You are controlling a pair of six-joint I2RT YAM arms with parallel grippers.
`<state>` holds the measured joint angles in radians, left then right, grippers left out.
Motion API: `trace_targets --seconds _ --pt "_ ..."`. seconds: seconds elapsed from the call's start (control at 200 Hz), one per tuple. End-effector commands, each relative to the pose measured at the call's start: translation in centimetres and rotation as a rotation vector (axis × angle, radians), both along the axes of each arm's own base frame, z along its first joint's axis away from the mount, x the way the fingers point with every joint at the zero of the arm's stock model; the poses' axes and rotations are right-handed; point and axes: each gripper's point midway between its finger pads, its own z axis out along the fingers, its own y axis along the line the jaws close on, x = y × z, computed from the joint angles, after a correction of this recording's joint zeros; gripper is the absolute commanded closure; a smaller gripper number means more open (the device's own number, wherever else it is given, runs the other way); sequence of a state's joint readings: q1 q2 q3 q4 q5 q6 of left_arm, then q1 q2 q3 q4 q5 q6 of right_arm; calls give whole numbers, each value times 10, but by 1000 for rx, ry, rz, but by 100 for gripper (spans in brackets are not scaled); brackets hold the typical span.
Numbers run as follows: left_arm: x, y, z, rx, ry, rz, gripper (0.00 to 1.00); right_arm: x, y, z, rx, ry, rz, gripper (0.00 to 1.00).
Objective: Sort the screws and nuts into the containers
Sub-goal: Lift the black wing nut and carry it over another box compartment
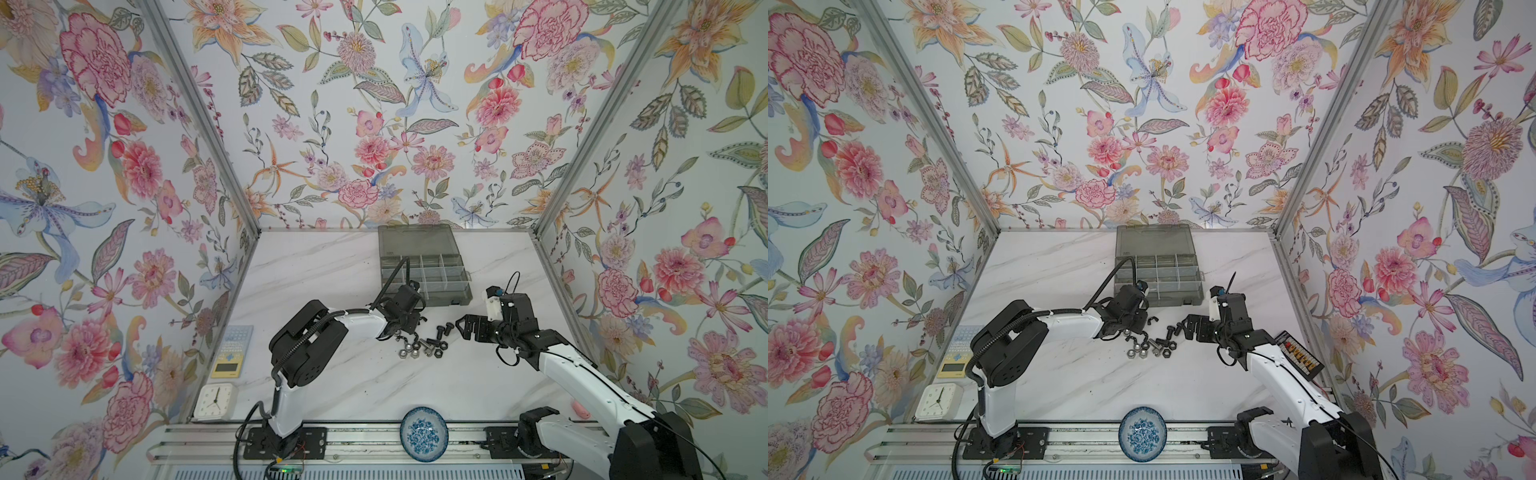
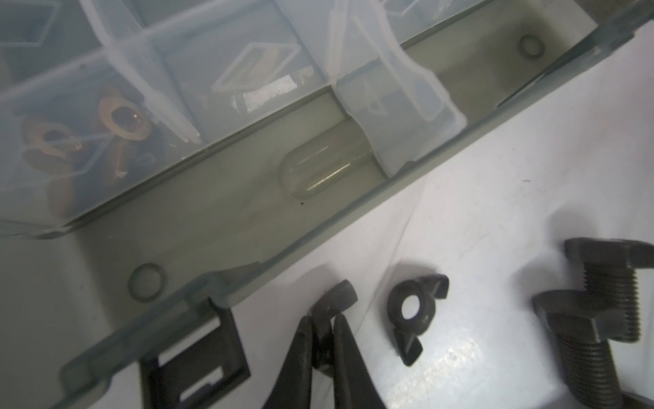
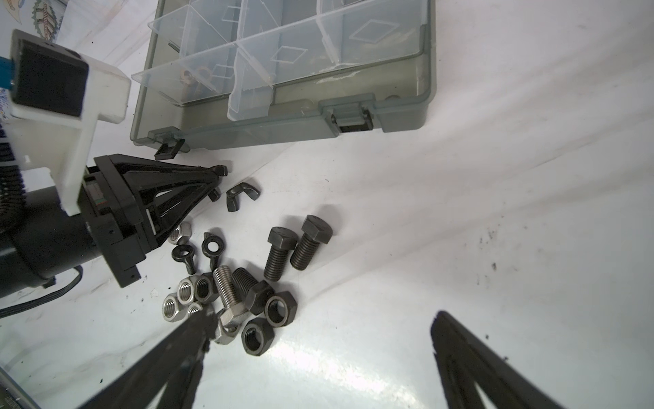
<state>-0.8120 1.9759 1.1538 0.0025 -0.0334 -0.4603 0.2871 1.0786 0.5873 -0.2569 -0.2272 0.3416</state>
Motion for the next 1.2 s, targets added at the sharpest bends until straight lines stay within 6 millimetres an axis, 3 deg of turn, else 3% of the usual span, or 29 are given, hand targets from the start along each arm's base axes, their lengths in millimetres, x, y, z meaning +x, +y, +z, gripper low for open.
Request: trace_targets --seconds 0.0,0.355,0.45,0.746,0.951,1.196 --pt "-4 4 -16 28 47 8 87 -2 -1 -1 -7 -9 -5 1" --pt "-5 3 -17 24 53 3 93 -2 -2 -1 -8 -13 -8 1" --pt "-6 3 -15 17 54 3 100 -2 -2 -1 -7 -12 -8 1" --pt "-12 1 4 -39 44 -14 100 -1 -1 0 -6 -12 -7 1" --pt "-17 -4 24 -98 45 -43 100 -2 -2 1 -7 -16 -7 1" --pt "-15 -11 81 -237 -5 -81 100 -2 -2 0 -6 -16 -7 1"
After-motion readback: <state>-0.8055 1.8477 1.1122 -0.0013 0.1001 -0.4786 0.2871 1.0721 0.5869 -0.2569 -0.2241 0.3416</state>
